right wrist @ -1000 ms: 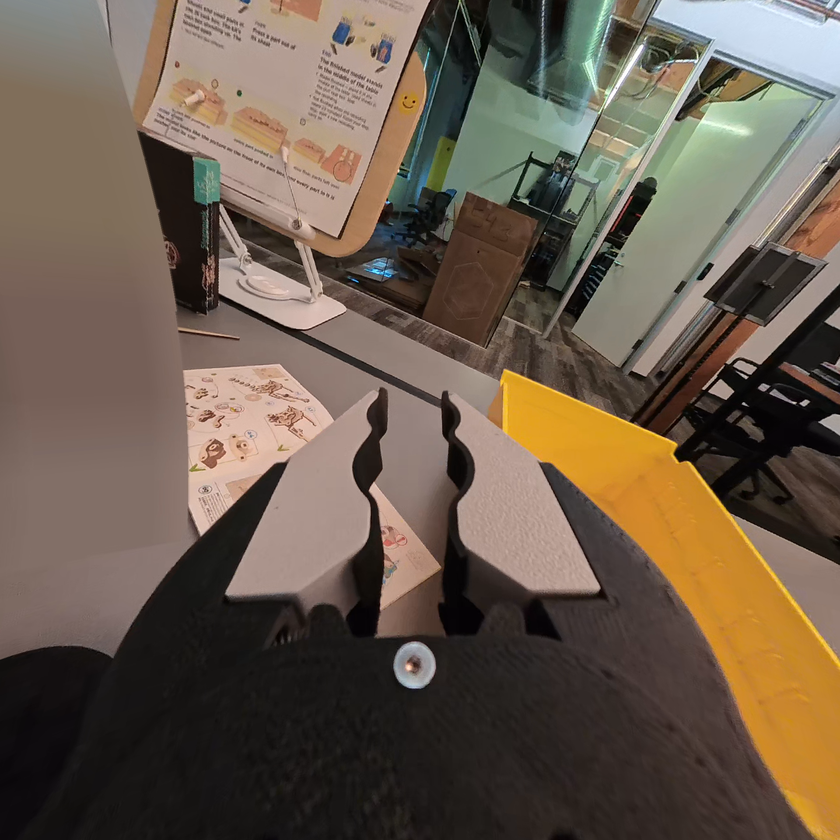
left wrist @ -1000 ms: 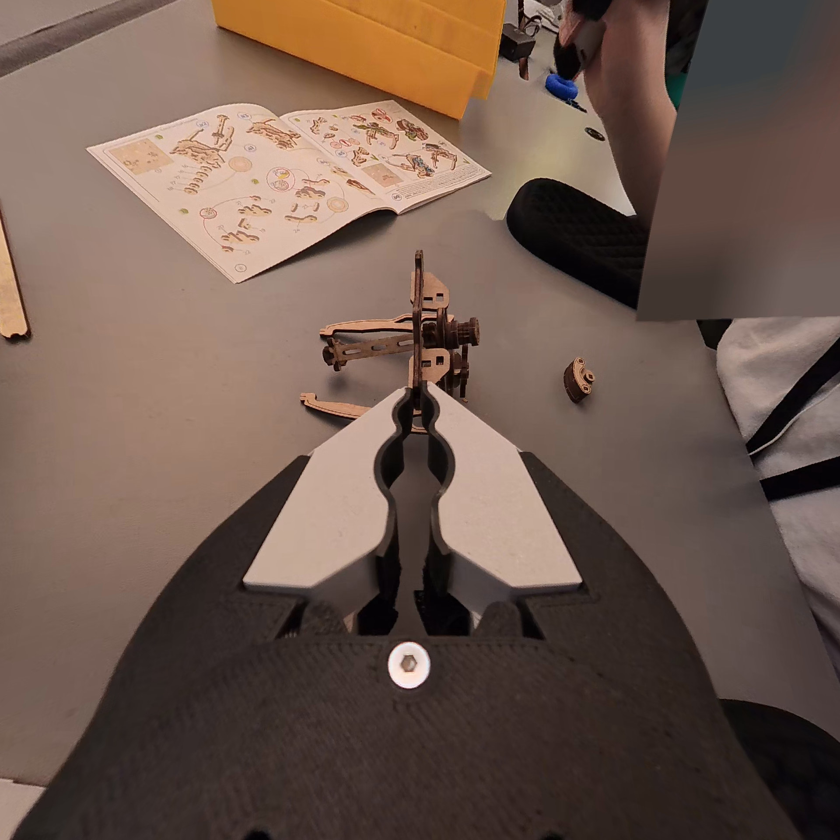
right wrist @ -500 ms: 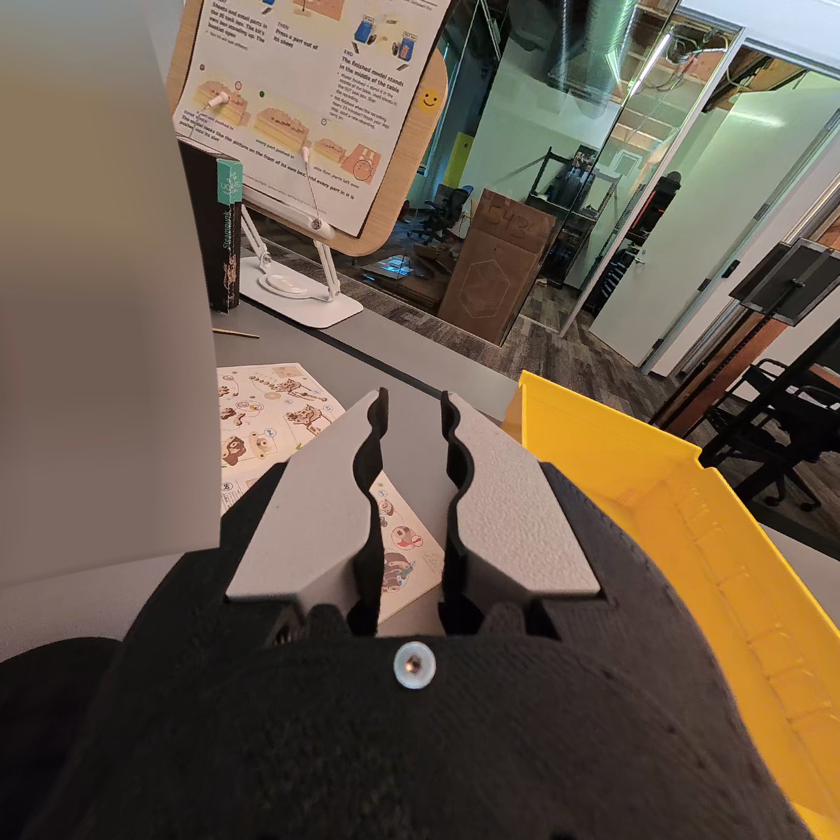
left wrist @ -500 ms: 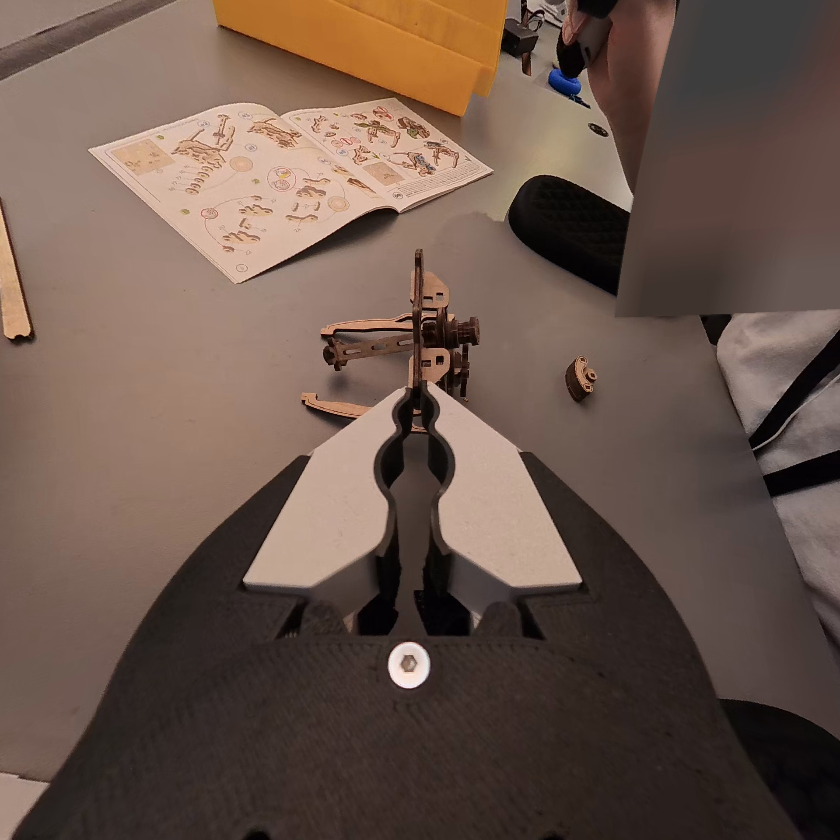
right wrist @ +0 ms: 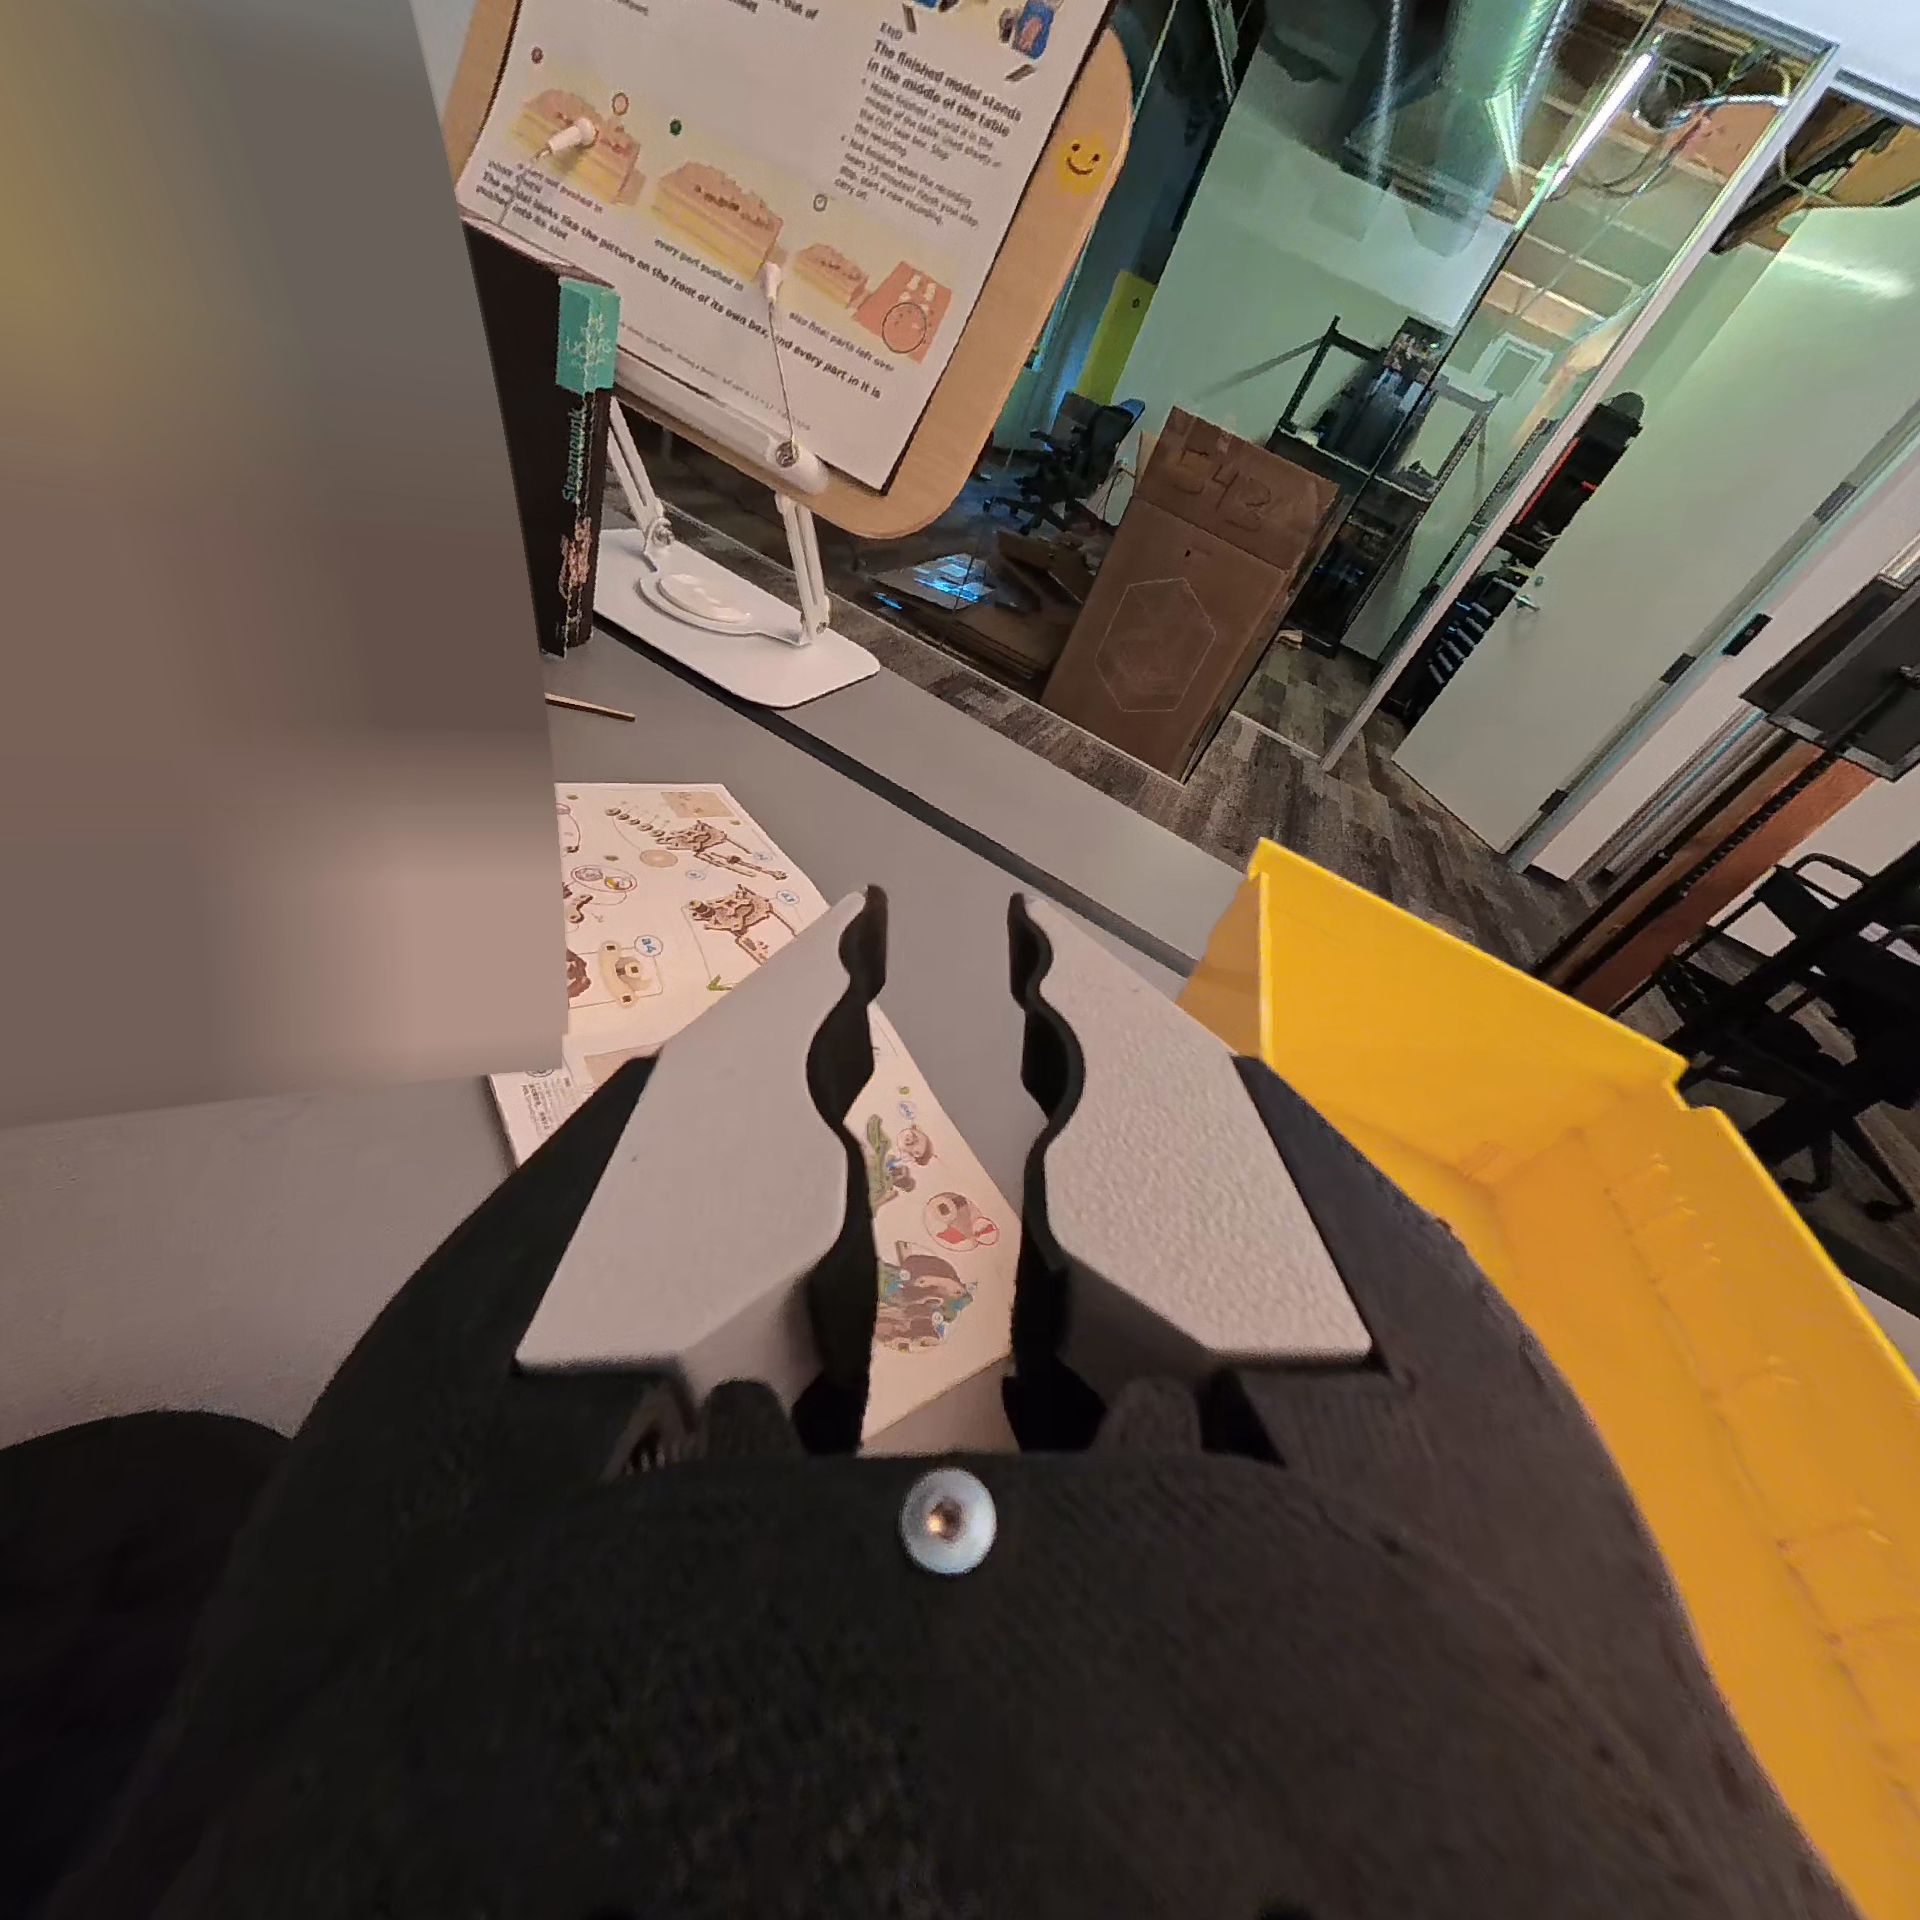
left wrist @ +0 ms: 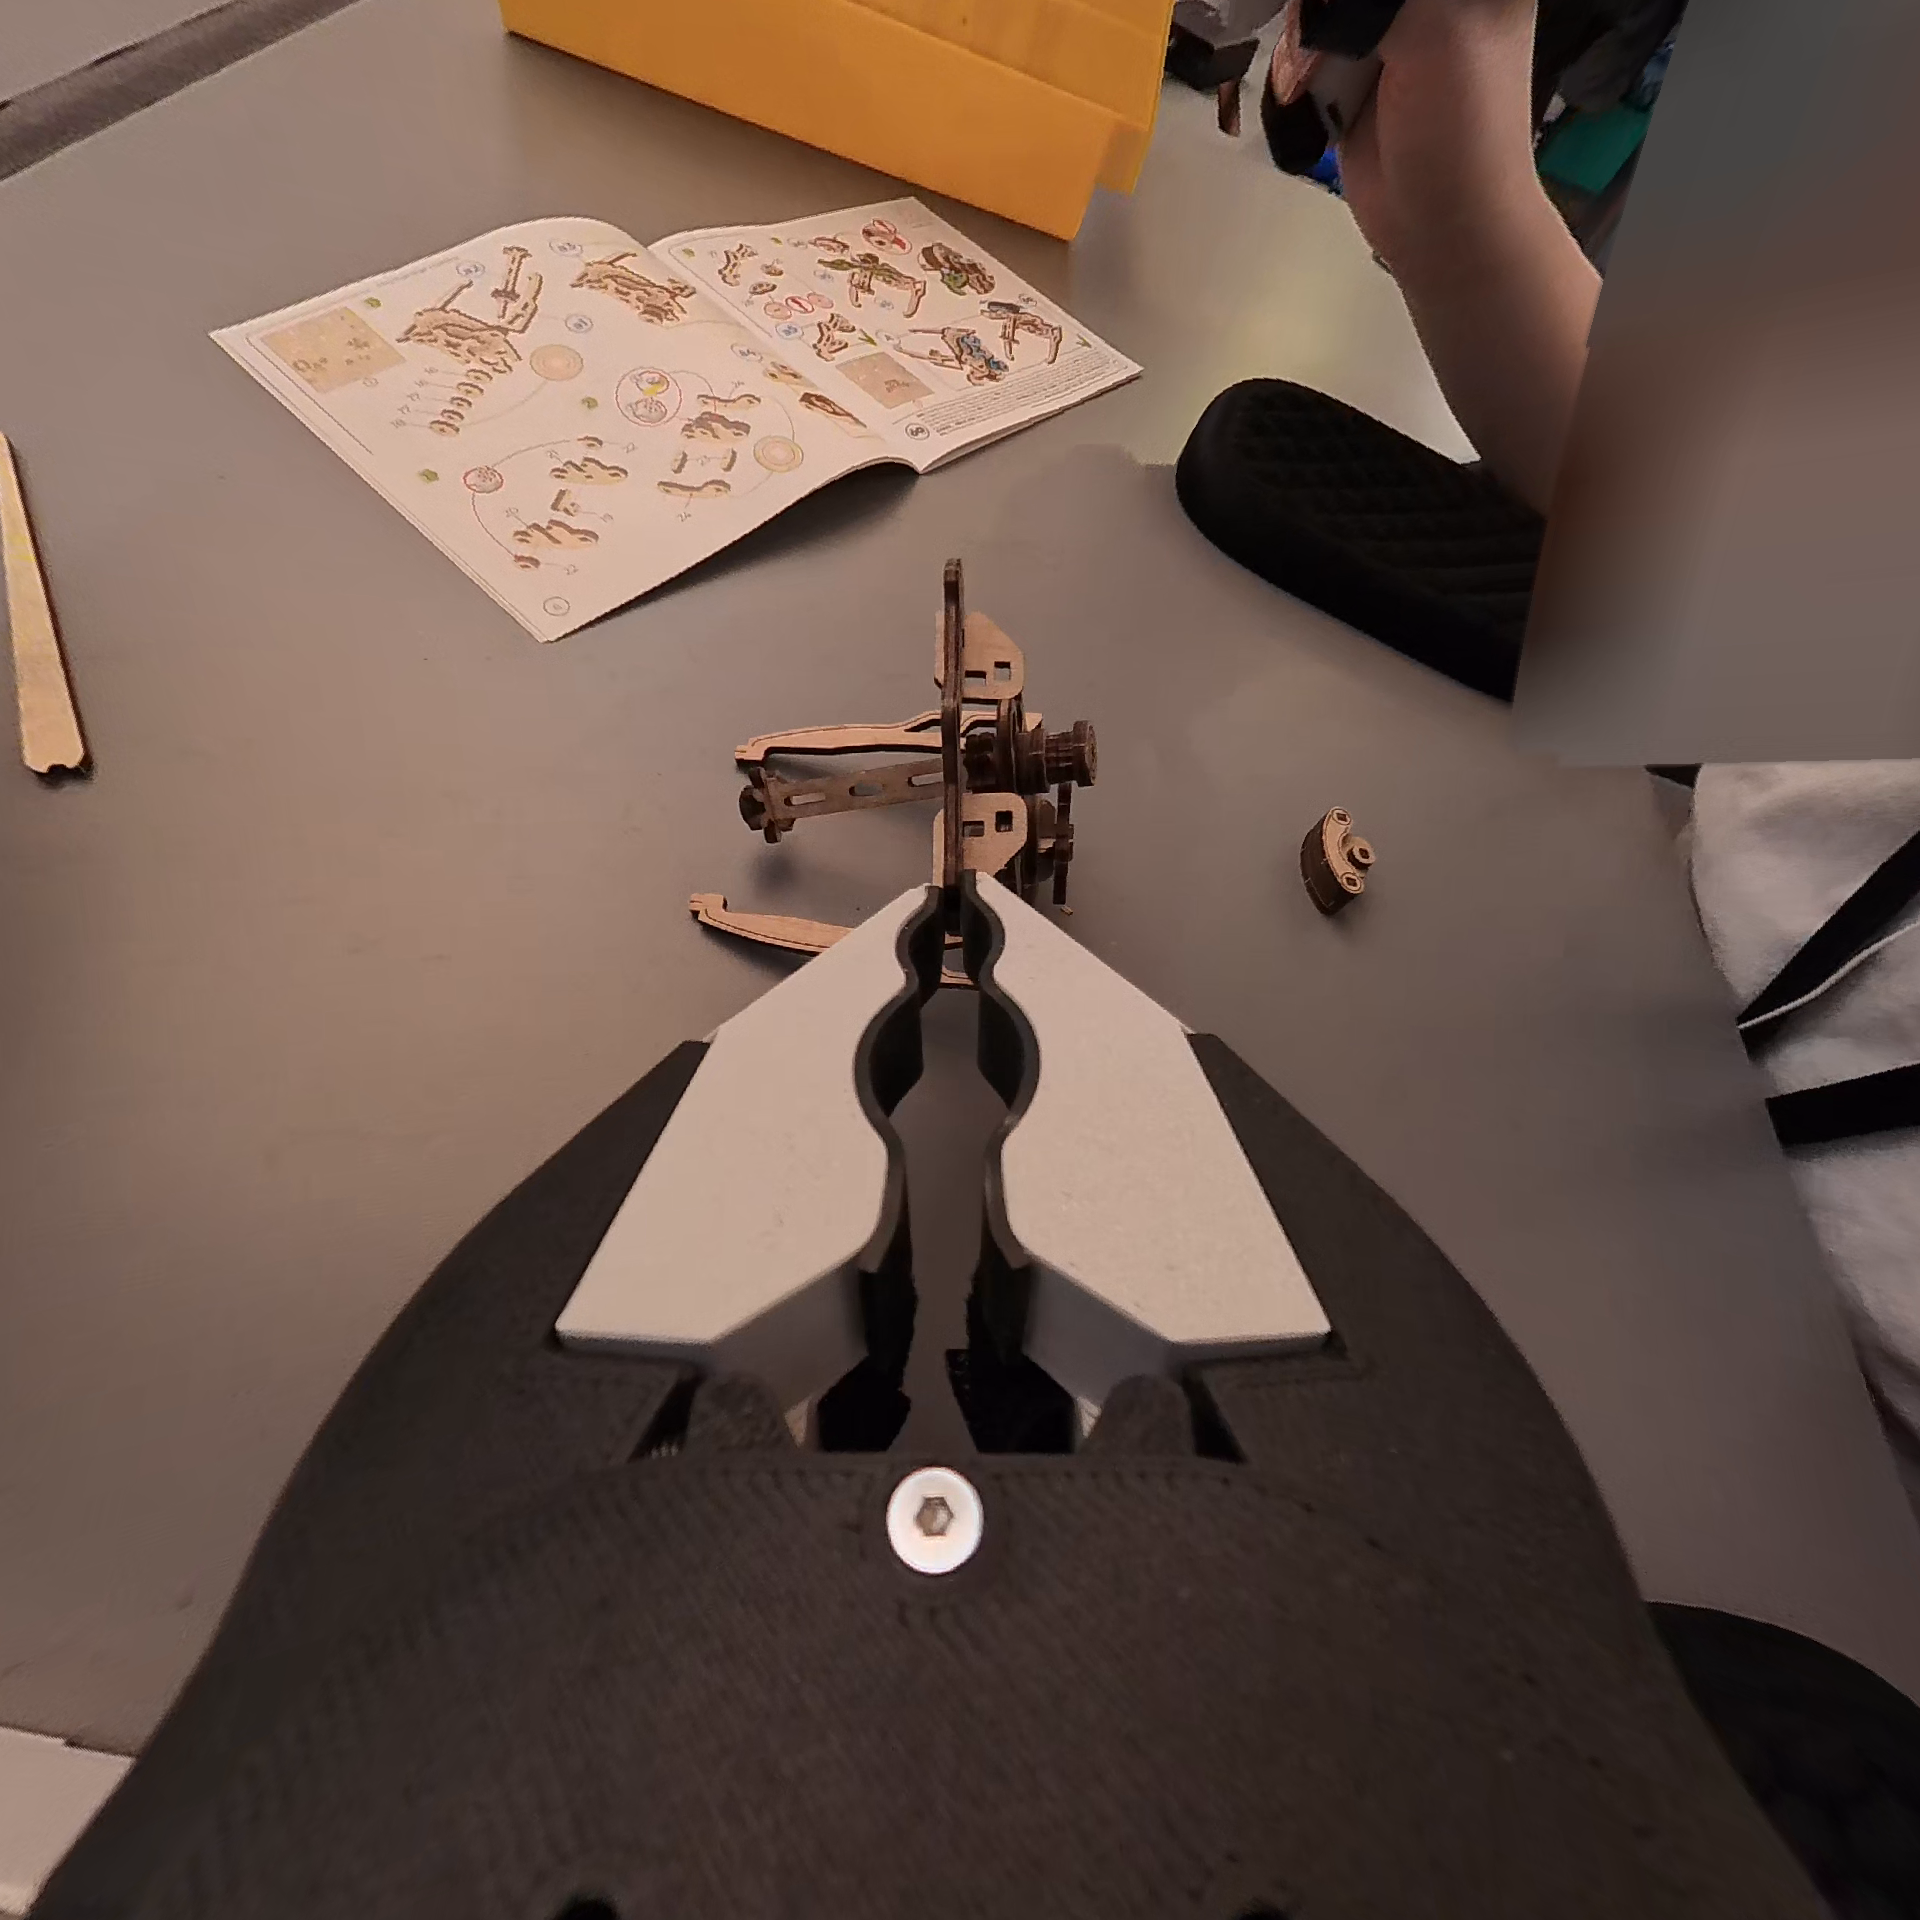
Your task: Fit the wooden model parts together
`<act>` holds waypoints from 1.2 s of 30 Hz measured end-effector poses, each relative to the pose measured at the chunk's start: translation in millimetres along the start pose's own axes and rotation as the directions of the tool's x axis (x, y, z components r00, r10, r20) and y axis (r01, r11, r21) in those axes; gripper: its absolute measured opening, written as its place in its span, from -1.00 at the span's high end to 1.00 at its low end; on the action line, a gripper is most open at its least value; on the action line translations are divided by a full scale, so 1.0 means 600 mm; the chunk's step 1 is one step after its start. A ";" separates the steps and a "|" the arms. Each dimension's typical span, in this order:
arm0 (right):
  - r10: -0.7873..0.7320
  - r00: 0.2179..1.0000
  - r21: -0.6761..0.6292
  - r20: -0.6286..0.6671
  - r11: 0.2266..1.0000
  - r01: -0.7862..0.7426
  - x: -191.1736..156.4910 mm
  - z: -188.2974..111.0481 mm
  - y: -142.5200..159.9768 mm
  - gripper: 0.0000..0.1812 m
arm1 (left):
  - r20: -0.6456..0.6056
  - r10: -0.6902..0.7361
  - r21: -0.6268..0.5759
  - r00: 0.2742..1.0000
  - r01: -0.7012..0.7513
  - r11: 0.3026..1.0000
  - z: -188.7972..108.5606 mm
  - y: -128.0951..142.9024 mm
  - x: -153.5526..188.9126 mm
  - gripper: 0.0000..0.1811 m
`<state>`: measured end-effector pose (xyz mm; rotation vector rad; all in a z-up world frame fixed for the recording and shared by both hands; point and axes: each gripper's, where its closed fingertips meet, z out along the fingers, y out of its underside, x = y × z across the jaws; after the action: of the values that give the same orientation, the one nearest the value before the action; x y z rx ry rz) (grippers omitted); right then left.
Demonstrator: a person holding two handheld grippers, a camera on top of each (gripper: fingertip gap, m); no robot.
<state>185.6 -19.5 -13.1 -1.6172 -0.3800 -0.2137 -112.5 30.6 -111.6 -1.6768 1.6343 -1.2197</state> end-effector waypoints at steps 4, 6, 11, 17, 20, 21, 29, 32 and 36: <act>-0.012 0.986 0.056 0.167 0.998 0.003 -0.059 0.017 -0.002 0.75 | 0.006 -0.002 -0.010 1.000 0.003 1.000 0.002 0.000 0.000 1.00; -0.012 0.949 0.098 0.314 0.995 -0.020 -0.121 0.025 -0.015 0.68 | 0.012 0.002 -0.017 1.000 -0.002 1.000 0.002 0.000 0.001 1.00; -0.239 0.764 0.209 0.599 0.968 0.139 -0.322 0.034 -0.054 0.57 | 0.016 0.001 -0.032 1.000 0.000 0.999 0.004 0.002 0.002 1.00; -0.635 0.497 0.426 0.592 0.769 0.476 -0.468 0.060 -0.065 0.42 | 0.013 -0.010 -0.035 1.000 0.011 0.999 0.005 0.002 0.002 1.00; -0.735 0.378 0.497 0.562 0.666 0.556 -0.495 0.083 -0.059 0.36 | 0.010 -0.013 -0.035 1.000 0.013 0.999 0.006 0.001 0.002 1.00; -0.756 0.352 0.509 0.552 0.640 0.576 -0.499 0.092 -0.055 0.36 | 0.008 -0.015 -0.035 1.000 0.016 0.999 0.006 0.001 0.002 1.00; -0.861 0.191 0.564 0.471 0.460 0.686 -0.512 0.117 -0.036 0.52 | 0.012 -0.025 -0.039 1.000 0.025 0.999 0.005 0.001 -0.001 1.00; -0.849 0.159 0.545 0.504 0.456 0.703 -0.513 0.115 -0.029 0.61 | 0.013 -0.028 -0.042 1.000 0.028 0.999 0.005 0.002 -0.003 1.00; -0.821 0.153 0.500 0.550 0.471 0.727 -0.511 0.116 -0.023 0.61 | 0.016 -0.025 -0.047 1.000 0.025 0.999 0.006 0.002 -0.003 1.00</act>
<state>-109.2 14.8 -117.2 -1.1371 -1.9175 -0.2868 -109.8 31.2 -114.6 -1.7366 1.6497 -1.1850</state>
